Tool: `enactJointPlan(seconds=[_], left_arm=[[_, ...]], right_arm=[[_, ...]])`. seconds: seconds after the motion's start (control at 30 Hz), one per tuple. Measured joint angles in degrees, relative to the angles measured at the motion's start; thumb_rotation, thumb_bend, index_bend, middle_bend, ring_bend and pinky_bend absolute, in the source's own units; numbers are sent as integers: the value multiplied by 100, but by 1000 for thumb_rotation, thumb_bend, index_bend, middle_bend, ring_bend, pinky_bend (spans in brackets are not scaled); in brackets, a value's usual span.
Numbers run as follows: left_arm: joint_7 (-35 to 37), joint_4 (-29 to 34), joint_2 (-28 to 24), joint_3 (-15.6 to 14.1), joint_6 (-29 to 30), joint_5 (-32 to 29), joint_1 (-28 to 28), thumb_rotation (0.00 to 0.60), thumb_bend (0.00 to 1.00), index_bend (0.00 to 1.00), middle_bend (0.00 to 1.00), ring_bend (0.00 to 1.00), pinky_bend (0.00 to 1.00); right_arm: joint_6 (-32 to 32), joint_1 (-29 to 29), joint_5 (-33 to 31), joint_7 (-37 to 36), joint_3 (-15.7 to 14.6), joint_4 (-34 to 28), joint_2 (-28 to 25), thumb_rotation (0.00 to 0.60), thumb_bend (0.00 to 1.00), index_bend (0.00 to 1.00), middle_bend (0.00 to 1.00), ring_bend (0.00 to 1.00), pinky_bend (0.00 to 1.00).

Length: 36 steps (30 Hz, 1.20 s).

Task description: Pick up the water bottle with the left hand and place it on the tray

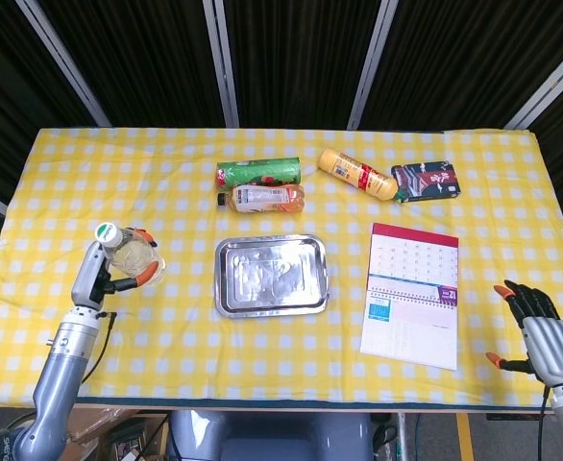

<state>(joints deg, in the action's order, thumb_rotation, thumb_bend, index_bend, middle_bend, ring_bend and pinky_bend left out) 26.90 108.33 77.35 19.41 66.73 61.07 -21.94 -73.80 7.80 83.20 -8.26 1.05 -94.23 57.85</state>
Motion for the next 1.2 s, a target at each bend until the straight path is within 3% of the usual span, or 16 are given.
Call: enactJointPlan(seconds=[0.13,0.4,0.6,0.93,1.07,1.2], left_arm=[[677,-457,63,-67,-164,185,115,600,509,766,772,210,84],[869,-385,229,90,-353,351,-76,600,510,768,772,210,83],[314,-249,714,178,-426,214,-477,600,511,769,772,211,84],[-1092,-94,2004,470,-316,-516,-1444,600,514,772,774,217,84],[-1529,185,2069,515,-66,-620,-1515,600,514,772,775,217,84],[-1748,565,1789,518,236,-651,-1359,600,514,772,774,217,84]], right_arm=[[13,7,25,-5,-10,-17,5,600,158,127,73,1,0],[45,22,17,77,-20,-23,32,600,159,128,73,1,0],[64,30,-2,53,-12,-3,29,600,158,128,73,1,0],[42,21,16,-50,-12,32,-1,600,157,128,73,1,0],[5,2,37,-92,-15,28,-28,600,158,128,73,1,0],[-31,-15,77,-102,-30,-4,-48,600,158,128,74,1,0]])
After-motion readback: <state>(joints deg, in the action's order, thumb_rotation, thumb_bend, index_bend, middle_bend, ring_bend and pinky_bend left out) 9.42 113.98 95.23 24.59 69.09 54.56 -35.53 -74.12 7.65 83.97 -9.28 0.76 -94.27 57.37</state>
